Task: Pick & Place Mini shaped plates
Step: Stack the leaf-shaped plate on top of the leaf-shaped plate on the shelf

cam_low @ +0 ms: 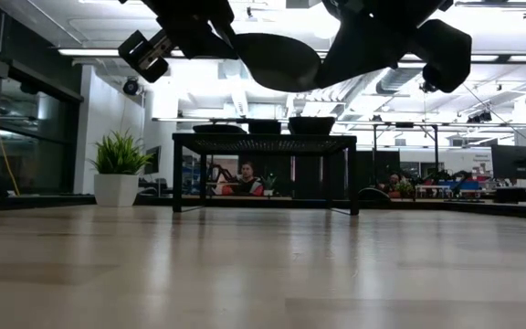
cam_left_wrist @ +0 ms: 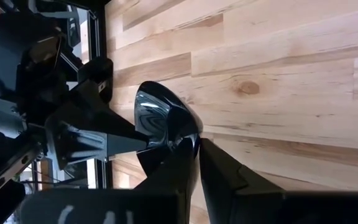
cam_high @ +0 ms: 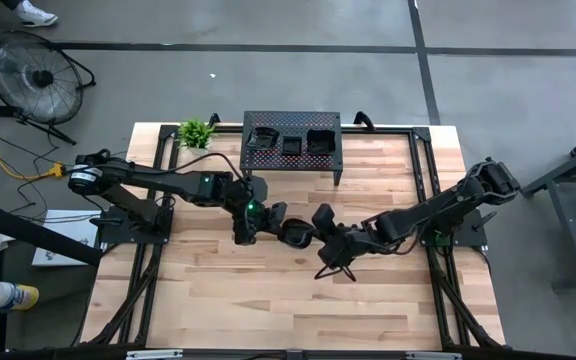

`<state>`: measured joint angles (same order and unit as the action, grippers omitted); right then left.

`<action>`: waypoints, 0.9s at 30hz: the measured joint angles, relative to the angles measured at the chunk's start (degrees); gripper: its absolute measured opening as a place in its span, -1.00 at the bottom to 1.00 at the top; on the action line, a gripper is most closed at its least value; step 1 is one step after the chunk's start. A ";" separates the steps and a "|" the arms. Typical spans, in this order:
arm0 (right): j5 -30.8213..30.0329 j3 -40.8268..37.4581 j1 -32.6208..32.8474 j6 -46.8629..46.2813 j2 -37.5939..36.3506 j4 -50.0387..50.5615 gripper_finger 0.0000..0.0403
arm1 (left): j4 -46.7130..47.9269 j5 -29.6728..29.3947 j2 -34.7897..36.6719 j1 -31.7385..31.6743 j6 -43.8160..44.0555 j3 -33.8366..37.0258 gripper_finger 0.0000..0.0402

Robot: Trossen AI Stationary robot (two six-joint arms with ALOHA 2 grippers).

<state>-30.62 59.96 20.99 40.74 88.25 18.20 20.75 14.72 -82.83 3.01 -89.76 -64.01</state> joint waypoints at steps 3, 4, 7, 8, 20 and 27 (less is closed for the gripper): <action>0.13 0.00 0.00 -0.13 0.00 -0.20 -1.00 | 0.09 0.03 0.00 0.00 0.01 0.00 -0.96; 0.34 0.00 0.00 -0.15 0.00 -0.32 -1.00 | 0.22 0.13 0.00 0.00 0.02 0.00 -0.98; 0.67 0.00 0.00 -0.19 0.00 -0.68 -1.00 | 0.20 0.34 0.00 0.02 0.01 0.02 -0.98; 0.71 0.00 0.00 -0.19 0.00 -0.81 -1.00 | 0.24 0.40 0.00 0.02 0.02 0.02 -0.99; 1.59 0.00 0.04 -4.91 -1.20 -1.21 -0.90 | 0.44 0.98 0.00 0.02 0.02 0.02 -1.00; 1.00 0.02 0.06 -10.25 -3.06 -1.02 -0.47 | 0.85 -1.91 0.00 0.00 0.02 0.02 -1.00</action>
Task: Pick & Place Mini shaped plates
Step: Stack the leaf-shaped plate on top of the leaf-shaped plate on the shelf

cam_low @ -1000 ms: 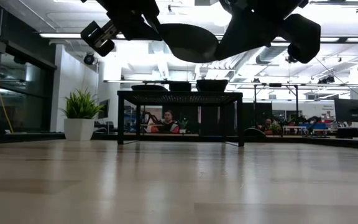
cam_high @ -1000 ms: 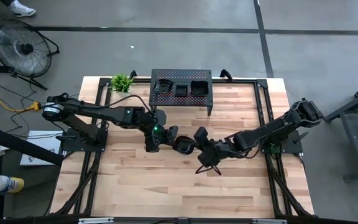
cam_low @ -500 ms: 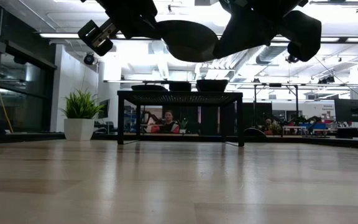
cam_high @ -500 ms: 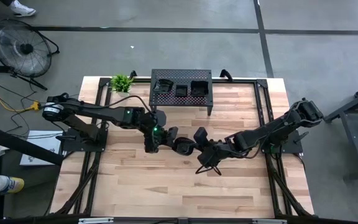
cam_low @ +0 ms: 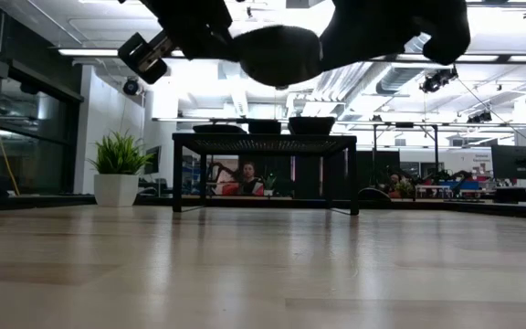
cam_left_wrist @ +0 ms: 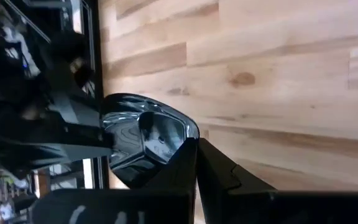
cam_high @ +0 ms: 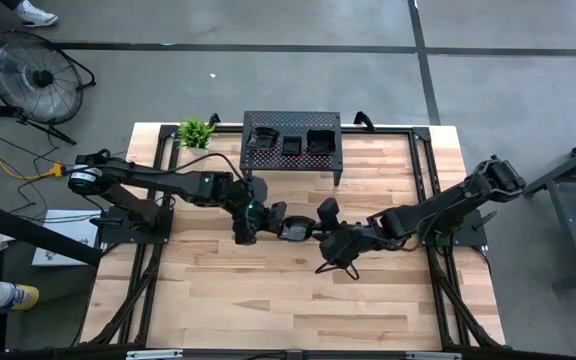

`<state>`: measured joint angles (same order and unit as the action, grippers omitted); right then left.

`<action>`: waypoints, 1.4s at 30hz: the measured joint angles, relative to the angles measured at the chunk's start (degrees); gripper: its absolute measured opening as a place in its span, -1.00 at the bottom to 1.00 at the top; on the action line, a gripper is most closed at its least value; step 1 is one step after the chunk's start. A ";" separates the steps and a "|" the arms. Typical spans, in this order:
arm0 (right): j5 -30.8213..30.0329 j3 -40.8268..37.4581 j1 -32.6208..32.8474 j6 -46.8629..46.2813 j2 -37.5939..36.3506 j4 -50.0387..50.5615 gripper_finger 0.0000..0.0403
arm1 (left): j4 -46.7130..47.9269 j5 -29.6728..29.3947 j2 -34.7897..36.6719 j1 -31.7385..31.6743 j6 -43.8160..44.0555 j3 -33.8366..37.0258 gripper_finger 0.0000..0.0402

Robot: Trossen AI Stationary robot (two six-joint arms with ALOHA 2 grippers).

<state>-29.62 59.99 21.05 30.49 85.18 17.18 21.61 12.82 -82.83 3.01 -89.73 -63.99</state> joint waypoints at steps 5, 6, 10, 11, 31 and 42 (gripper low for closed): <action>-4.23 0.00 0.98 -4.33 -2.10 1.37 -0.20 | 3.10 -3.00 0.33 -0.86 -0.54 0.00 -1.00; -5.48 0.00 1.30 -5.08 -2.58 1.77 -0.17 | 3.31 -3.35 0.37 -1.07 -0.57 -0.01 -1.00; -8.62 0.00 2.54 -8.75 -4.47 4.76 -0.09 | 7.25 -6.32 1.66 -2.79 -2.36 0.04 -1.00; -8.90 0.00 2.74 -9.82 -4.91 5.45 -0.08 | 7.85 -6.79 2.27 -3.48 -3.10 0.02 -1.00; -7.55 -0.81 3.31 -17.04 -5.02 12.95 -0.08 | 14.66 -0.17 9.78 -31.70 -25.96 -0.04 -1.00; -9.22 -0.81 3.31 -16.69 -5.00 14.03 -0.09 | 14.41 8.89 9.81 -43.47 -33.44 -0.81 -1.00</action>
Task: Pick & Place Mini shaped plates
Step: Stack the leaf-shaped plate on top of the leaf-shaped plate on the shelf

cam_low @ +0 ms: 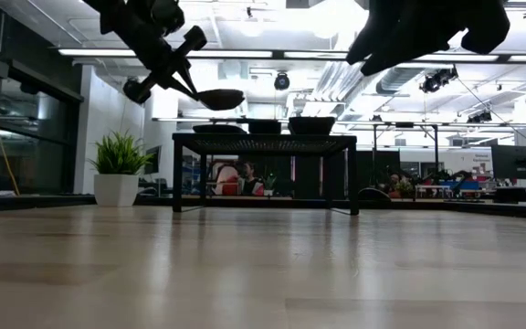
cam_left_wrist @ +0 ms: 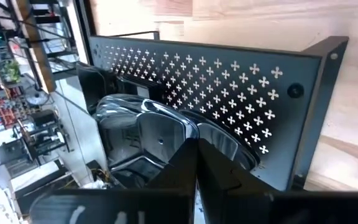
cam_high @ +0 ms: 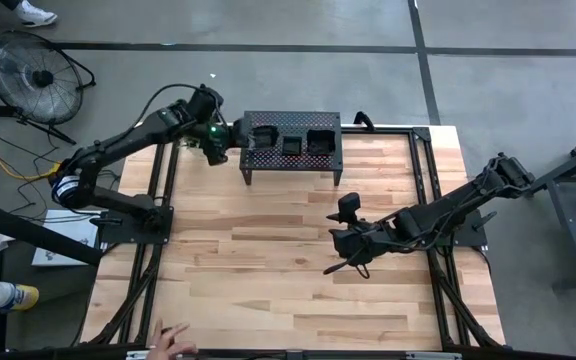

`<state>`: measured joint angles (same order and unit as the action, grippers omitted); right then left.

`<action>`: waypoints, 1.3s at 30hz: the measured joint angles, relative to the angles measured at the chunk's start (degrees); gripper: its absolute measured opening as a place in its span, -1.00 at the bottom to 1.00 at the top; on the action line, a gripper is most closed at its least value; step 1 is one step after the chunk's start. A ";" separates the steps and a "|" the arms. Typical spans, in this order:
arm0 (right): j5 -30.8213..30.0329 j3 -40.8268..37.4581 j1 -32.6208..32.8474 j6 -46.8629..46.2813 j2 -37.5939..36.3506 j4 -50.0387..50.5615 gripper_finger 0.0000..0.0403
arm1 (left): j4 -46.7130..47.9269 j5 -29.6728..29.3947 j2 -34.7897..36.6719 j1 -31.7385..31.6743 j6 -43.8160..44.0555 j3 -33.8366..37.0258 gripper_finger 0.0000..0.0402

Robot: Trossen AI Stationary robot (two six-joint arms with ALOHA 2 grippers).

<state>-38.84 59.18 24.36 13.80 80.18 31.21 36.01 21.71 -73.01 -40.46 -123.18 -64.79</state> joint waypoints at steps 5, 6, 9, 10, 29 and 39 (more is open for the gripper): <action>-0.88 0.00 0.00 0.61 0.02 -0.01 -0.08 | -0.25 3.04 -1.39 -2.51 -2.00 -0.02 -1.00; -0.90 0.00 0.00 0.77 0.02 -0.02 -0.08 | -0.70 3.04 -1.81 -2.79 -2.50 -0.02 -1.00; -0.84 0.00 -0.34 1.44 0.02 -0.07 -0.09 | -2.39 1.33 -3.64 -3.07 -2.68 -0.05 -1.00; -0.85 0.00 -0.39 1.34 0.02 -0.09 -0.09 | -2.72 0.64 -4.41 -3.07 -2.78 -0.04 -1.00; 1.19 -0.04 -1.49 -0.88 0.02 0.74 -0.09 | -4.22 -3.09 -6.12 -3.03 0.48 -0.02 -0.98; 1.32 -0.07 -1.49 -0.92 0.02 0.77 -0.09 | -6.12 -4.23 -6.12 -3.02 5.04 -0.02 -0.70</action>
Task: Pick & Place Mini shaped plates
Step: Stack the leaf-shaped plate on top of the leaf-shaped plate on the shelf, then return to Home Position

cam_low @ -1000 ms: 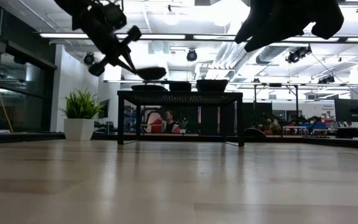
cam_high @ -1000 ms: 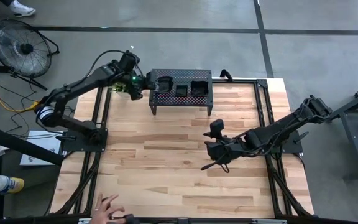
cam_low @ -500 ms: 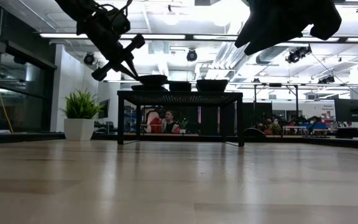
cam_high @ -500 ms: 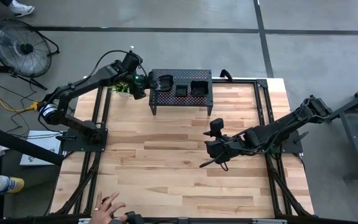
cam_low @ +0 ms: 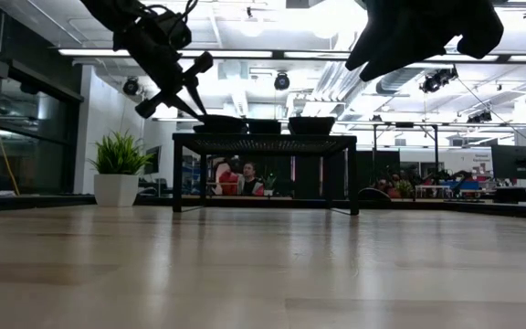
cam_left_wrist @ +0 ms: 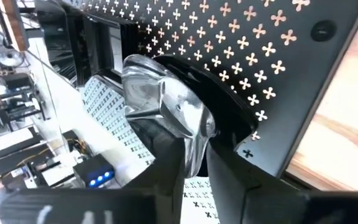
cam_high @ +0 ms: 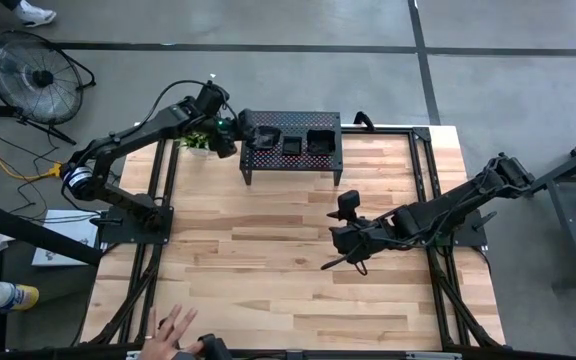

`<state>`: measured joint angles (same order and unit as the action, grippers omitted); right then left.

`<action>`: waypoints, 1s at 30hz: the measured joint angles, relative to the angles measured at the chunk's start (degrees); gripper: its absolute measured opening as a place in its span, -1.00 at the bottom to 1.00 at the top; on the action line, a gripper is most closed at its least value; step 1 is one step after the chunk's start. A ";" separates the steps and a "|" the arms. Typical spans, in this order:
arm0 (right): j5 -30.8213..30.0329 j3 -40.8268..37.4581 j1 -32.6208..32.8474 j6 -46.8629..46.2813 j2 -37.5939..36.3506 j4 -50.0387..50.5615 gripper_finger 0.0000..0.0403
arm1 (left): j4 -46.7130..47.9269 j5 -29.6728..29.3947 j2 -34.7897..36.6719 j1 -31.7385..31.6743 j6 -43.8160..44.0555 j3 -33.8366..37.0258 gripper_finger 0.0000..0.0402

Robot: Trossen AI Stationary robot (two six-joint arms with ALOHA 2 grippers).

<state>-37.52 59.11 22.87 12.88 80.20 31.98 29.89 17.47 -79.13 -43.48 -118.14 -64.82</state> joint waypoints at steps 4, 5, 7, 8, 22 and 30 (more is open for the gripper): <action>0.00 0.00 0.00 0.00 0.00 0.01 -0.08 | -0.07 -0.11 0.00 0.00 0.05 0.00 -0.61; 0.00 0.00 0.00 0.00 0.02 0.01 -0.08 | -0.07 -0.14 0.00 0.00 0.05 0.00 -0.60; 0.00 0.00 0.00 0.00 0.02 0.01 -0.08 | -0.05 -0.50 0.00 0.00 0.03 0.00 -0.60; 0.00 0.00 0.00 0.00 0.02 0.01 -0.08 | -0.07 -0.52 0.00 0.00 0.01 0.00 -0.60; 0.04 0.00 0.00 -0.02 0.02 0.01 -0.08 | 0.26 -12.70 0.47 -0.02 3.03 -0.02 -0.60; -4.05 0.00 -0.02 -6.24 0.02 4.59 -0.08 | 1.30 -18.50 3.88 -0.02 14.99 -0.02 -0.60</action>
<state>-41.57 59.11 22.85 6.65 80.23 36.57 31.19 -1.02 -75.25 -43.51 -103.14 -64.84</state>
